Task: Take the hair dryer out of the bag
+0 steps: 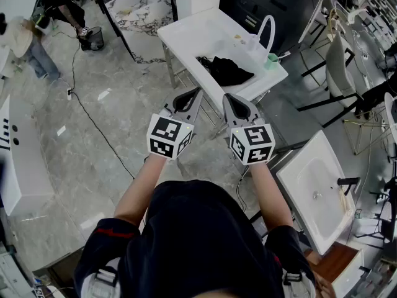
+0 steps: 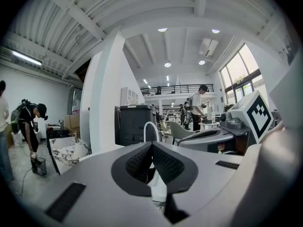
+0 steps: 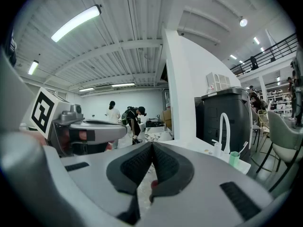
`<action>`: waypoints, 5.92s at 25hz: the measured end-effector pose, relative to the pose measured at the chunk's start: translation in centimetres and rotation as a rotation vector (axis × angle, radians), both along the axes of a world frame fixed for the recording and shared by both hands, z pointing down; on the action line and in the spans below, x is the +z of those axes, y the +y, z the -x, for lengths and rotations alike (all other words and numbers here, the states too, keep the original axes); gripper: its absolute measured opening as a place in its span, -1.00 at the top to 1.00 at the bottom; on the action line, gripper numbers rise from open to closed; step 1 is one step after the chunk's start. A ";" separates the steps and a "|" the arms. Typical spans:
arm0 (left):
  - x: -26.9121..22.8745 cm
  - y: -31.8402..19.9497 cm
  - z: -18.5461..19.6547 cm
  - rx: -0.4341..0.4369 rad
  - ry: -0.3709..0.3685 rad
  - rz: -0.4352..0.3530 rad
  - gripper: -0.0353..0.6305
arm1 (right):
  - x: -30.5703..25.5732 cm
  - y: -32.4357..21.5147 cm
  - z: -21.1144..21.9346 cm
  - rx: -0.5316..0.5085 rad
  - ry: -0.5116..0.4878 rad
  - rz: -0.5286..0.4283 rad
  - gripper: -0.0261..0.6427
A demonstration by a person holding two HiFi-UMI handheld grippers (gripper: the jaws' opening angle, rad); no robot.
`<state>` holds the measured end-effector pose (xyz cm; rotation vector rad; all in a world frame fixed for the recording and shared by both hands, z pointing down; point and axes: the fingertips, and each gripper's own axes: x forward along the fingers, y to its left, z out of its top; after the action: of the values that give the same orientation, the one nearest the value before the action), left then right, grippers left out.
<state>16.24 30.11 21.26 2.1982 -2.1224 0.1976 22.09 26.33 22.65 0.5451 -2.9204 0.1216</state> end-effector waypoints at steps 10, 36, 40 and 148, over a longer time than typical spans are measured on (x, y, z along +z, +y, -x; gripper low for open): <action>0.5 -0.1 1.4 -0.005 0.005 0.011 0.86 | 0.7 -0.2 1.1 -0.004 0.006 0.012 0.82; 0.6 -6.7 15.5 0.112 0.059 0.051 0.86 | 1.1 -6.5 13.9 0.126 0.043 0.082 0.82; 0.4 -7.2 17.6 0.147 0.056 0.058 0.86 | 0.9 -7.0 15.9 0.160 0.049 0.085 0.82; 15.4 -36.6 23.8 0.415 0.031 0.381 0.86 | 15.1 -35.3 19.9 0.435 0.167 0.342 0.82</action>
<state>-7.57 -6.48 36.67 2.3411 -1.4366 0.5383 2.15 -8.99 37.73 1.0549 -2.4970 0.5841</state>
